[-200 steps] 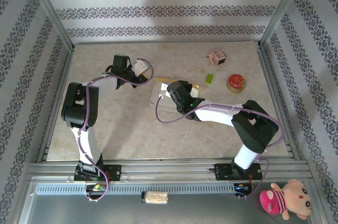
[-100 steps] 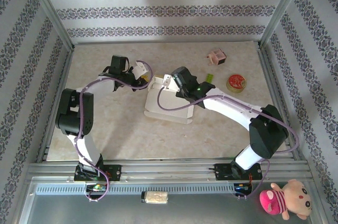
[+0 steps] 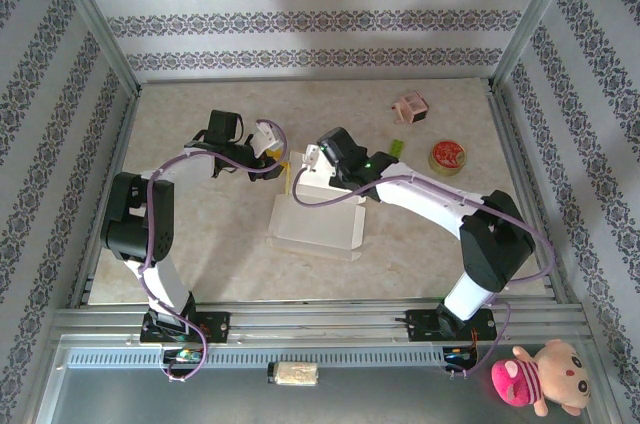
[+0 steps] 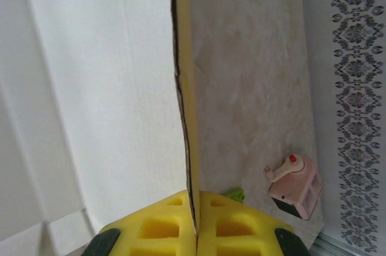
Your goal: Fold the paper box
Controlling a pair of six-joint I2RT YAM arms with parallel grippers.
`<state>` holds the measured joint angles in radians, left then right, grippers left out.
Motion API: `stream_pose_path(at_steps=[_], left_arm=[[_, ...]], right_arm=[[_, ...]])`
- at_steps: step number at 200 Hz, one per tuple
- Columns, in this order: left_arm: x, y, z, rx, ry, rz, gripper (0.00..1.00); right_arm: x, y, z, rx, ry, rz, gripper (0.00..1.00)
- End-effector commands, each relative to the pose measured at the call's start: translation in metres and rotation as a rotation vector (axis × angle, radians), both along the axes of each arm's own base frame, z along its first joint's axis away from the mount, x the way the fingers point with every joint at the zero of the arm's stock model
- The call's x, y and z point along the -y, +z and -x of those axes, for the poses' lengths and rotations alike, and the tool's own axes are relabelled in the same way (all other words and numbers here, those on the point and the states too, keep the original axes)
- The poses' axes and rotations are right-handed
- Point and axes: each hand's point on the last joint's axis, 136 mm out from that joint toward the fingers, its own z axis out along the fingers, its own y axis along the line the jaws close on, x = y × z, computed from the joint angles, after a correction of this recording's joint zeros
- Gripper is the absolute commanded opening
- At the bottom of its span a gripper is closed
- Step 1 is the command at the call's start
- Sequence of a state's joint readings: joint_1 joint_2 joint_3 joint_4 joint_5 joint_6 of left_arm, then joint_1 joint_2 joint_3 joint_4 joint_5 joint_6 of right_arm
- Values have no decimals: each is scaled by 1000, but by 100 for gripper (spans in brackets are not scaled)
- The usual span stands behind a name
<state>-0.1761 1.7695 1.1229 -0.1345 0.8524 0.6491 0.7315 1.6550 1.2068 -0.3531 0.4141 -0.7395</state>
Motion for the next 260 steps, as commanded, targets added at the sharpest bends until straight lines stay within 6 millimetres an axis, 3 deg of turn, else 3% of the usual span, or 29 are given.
stream_pose_path(at_steps=[1, 36, 127, 163, 260], left_arm=[[12, 1, 13, -28, -55, 29, 42], [13, -5, 22, -53, -77, -14, 43], [24, -27, 30, -199, -76, -137, 46], [28, -25, 32, -337, -18, -95, 52], [36, -22, 56, -530, 23, -3, 54]], right_arm=[[-2, -20, 0, 17, 9, 56, 0], [3, -30, -6, 79, 12, 123, 0], [-4, -26, -7, 169, 33, 143, 1], [-4, -27, -6, 167, 33, 142, 1], [-3, -27, -8, 169, 30, 152, 1]])
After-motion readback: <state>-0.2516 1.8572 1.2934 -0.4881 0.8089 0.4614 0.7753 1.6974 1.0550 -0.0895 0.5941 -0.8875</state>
